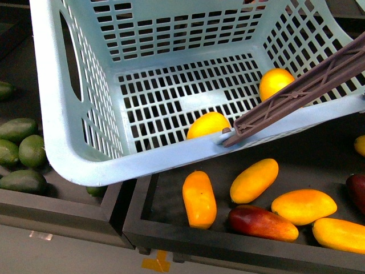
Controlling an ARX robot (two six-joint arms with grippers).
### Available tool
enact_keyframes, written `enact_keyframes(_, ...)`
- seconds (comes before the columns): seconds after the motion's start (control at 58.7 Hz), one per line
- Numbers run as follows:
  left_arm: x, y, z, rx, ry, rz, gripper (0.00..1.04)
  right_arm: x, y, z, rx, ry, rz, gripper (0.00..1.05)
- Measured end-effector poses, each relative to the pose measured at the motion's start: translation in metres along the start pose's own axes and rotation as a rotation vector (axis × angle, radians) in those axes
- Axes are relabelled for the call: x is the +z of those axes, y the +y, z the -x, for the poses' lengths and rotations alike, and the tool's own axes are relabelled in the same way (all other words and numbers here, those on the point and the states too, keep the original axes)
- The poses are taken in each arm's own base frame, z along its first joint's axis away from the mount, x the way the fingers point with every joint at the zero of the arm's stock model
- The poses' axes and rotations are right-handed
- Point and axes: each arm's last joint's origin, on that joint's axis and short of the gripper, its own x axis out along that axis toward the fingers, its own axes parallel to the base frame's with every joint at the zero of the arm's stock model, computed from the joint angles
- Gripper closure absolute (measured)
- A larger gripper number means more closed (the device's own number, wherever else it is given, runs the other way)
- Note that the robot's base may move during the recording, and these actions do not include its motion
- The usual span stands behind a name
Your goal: Pick lemon and mango into basket
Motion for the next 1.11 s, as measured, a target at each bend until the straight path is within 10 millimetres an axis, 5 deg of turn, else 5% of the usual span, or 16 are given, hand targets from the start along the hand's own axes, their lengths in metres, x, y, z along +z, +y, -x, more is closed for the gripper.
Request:
enact_keyframes(0.783, 0.000, 0.000, 0.000, 0.000, -0.001, -0.001, 0.99, -0.032, 0.000, 0.042, -0.004, -0.011, 0.005, 1.03)
enact_keyframes(1.107, 0.000, 0.000, 0.000, 0.000, 0.000, 0.000, 0.99, -0.031, 0.000, 0.050, -0.004, -0.026, 0.005, 1.03)
